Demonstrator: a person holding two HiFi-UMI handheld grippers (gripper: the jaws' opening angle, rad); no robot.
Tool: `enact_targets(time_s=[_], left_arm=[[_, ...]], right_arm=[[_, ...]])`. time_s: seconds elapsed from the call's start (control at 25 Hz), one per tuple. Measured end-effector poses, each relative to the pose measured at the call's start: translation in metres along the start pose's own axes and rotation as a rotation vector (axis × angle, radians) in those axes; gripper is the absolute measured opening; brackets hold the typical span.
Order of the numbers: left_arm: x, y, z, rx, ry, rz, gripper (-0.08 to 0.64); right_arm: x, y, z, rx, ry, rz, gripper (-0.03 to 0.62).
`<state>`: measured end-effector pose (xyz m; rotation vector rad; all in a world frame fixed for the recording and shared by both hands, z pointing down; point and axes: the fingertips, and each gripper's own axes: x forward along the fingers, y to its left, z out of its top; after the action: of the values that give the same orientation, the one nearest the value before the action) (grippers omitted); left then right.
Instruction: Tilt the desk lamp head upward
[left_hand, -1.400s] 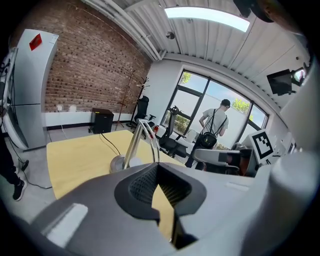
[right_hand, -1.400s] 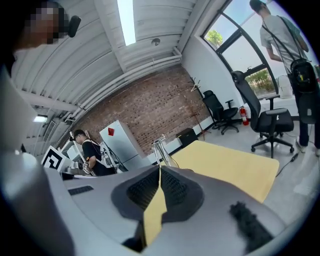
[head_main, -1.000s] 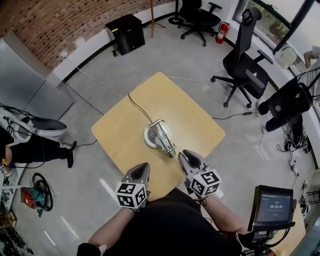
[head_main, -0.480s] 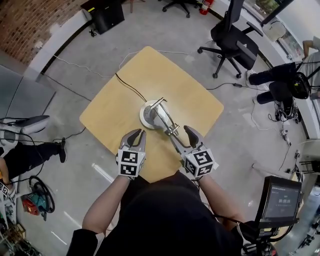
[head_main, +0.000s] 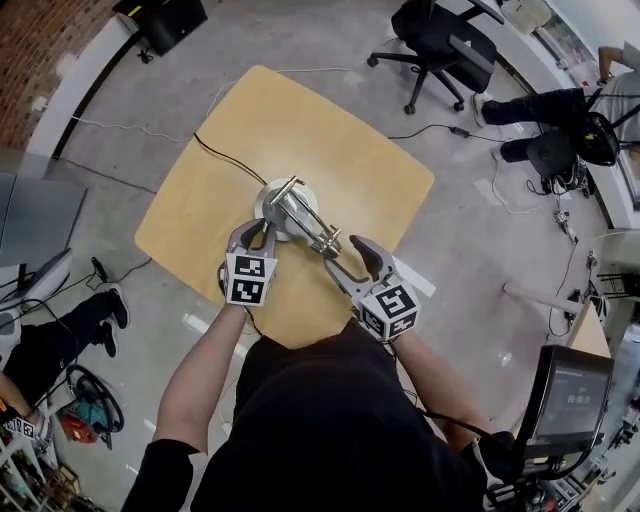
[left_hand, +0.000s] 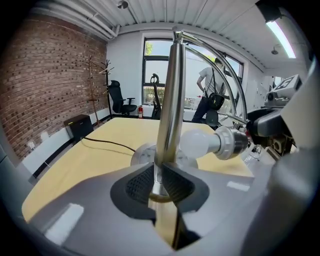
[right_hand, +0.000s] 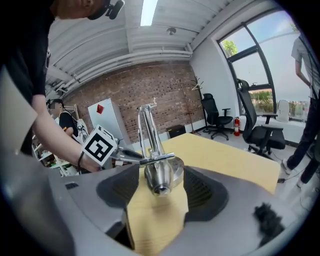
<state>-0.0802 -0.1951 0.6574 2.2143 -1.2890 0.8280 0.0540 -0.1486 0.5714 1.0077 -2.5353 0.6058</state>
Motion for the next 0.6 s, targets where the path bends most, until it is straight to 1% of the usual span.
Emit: enact_targets(time_s=[0.12,0.28,0.4,0.6], left_arm=[[0.007,0.005,-0.01,-0.002,0.017,0.003,0.054],[0.015,0.009,-0.019,-0.023,0.021,0.012,0.054],[0.016,0.011,-0.022,-0.024,0.022,0.013,0.054],[0.022,0.005,-0.032,0.013,0.043,-0.007,0.054]], right_arm=[[0.009,0.009,-0.021,-0.043,0.044,0.021,0.27],[0.038,0.009,-0.042,-0.089,0.09,0.039,0.272],[0.051,0.007,-0.042,-0.111,0.095,0.033,0.271],[0.056,0.011,-0.043,-0.129,0.098,0.038,0.27]])
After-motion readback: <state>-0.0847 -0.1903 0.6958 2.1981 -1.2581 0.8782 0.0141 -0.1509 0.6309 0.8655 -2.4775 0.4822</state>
